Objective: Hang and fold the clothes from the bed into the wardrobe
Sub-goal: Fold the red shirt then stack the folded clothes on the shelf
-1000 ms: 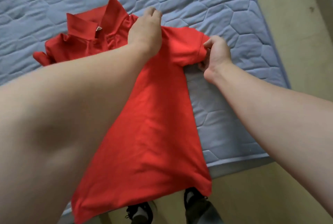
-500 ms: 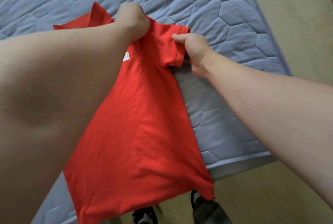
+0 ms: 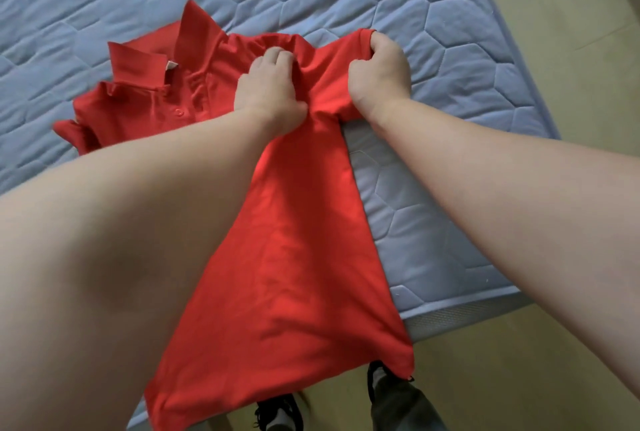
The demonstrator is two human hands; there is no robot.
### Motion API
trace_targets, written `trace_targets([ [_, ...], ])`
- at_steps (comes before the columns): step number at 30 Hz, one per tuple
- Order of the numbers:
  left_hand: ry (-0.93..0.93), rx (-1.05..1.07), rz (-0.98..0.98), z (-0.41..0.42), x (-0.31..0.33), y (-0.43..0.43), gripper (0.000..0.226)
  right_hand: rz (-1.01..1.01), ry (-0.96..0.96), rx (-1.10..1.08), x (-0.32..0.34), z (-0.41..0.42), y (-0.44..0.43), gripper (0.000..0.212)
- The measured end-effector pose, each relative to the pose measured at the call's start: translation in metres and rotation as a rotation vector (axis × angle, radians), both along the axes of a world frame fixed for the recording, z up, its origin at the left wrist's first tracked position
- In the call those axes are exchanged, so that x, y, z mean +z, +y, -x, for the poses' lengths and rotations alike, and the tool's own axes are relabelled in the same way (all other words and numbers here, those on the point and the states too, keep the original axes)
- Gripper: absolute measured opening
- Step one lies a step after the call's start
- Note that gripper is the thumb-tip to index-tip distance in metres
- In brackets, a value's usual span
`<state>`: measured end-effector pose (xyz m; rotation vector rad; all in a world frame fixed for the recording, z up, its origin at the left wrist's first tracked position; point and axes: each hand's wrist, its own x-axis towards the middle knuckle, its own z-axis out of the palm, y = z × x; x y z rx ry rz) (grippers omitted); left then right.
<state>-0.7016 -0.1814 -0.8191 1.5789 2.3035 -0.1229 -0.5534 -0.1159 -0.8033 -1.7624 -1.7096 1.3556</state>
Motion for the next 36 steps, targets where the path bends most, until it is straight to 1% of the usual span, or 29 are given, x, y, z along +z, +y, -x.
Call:
trace_targets([
  [2,-0.095,0.046,0.135,0.003,-0.003,0.007,0.082,-0.153,-0.053,0.055,0.01,-0.001,-0.013,0.044],
  [3,-0.163,0.071,0.172,0.008,-0.002,0.012,0.086,-0.241,-0.032,0.1,0.016,-0.001,-0.021,0.046],
  [4,-0.258,0.109,0.172,0.012,0.001,0.016,0.085,-0.327,0.003,0.165,0.02,0.0,-0.031,0.045],
  [5,-0.349,0.167,0.122,0.018,0.006,0.017,0.078,-0.4,0.023,0.243,0.023,0.001,-0.04,0.043],
  [6,-0.401,0.24,0.026,0.023,0.01,0.014,0.068,-0.461,0.004,0.332,0.027,0.002,-0.05,0.04],
  [7,-0.401,0.316,-0.093,0.028,0.015,0.008,0.06,-0.512,-0.049,0.421,0.028,0.003,-0.06,0.037],
  [9,-0.276,0.437,-0.287,0.041,0.023,-0.013,0.051,-0.589,-0.162,0.585,0.029,0.007,-0.079,0.034],
  [10,-0.202,0.475,-0.331,0.048,0.027,-0.028,0.048,-0.616,-0.208,0.676,0.029,0.011,-0.088,0.035],
  [12,-0.068,0.545,-0.33,0.063,0.033,-0.062,0.043,-0.618,-0.325,0.892,0.027,0.023,-0.107,0.036],
  [14,0.096,0.655,-0.288,0.081,0.035,-0.096,0.04,-0.503,-0.46,1.071,0.024,0.036,-0.122,0.038],
  [15,0.178,0.736,-0.27,0.09,0.035,-0.111,0.04,-0.433,-0.515,1.117,0.022,0.042,-0.127,0.037],
  [16,0.244,0.838,-0.258,0.101,0.035,-0.126,0.04,-0.397,-0.544,1.126,0.022,0.048,-0.132,0.036],
  [18,0.304,1.076,-0.229,0.125,0.034,-0.15,0.04,-0.461,-0.541,1.065,0.024,0.062,-0.141,0.031],
  [20,0.25,1.281,-0.204,0.152,0.03,-0.169,0.048,-0.537,-0.525,1.0,0.029,0.08,-0.151,0.028],
  [22,0.115,1.392,-0.186,0.177,0.024,-0.185,0.057,-0.548,-0.499,0.995,0.032,0.1,-0.162,0.027],
  [23,0.06,1.411,-0.174,0.187,0.02,-0.192,0.061,-0.534,-0.486,1.01,0.031,0.111,-0.168,0.027],
  [25,0.009,1.386,-0.137,0.204,0.013,-0.204,0.068,-0.485,-0.46,1.05,0.027,0.132,-0.181,0.029],
  [28,-0.038,1.201,-0.067,0.223,0.003,-0.223,0.072,-0.429,-0.413,1.094,0.019,0.162,-0.202,0.035],
  [29,-0.08,1.148,-0.06,0.229,0.001,-0.23,0.072,-0.418,-0.4,1.1,0.016,0.172,-0.21,0.038],
  [31,-0.234,1.106,-0.094,0.243,-0.004,-0.248,0.063,-0.386,-0.373,1.085,0.01,0.191,-0.224,0.044],
  [33,-0.395,1.199,-0.194,0.255,-0.002,-0.266,0.054,-0.365,-0.359,1.063,0.005,0.208,-0.235,0.053],
  [35,-0.462,1.375,-0.294,0.265,0.002,-0.283,0.054,-0.376,-0.394,1.062,0.0,0.225,-0.242,0.062],
  [36,-0.508,1.466,-0.335,0.27,0.002,-0.29,0.051,-0.387,-0.425,1.069,-0.002,0.232,-0.245,0.065],
])
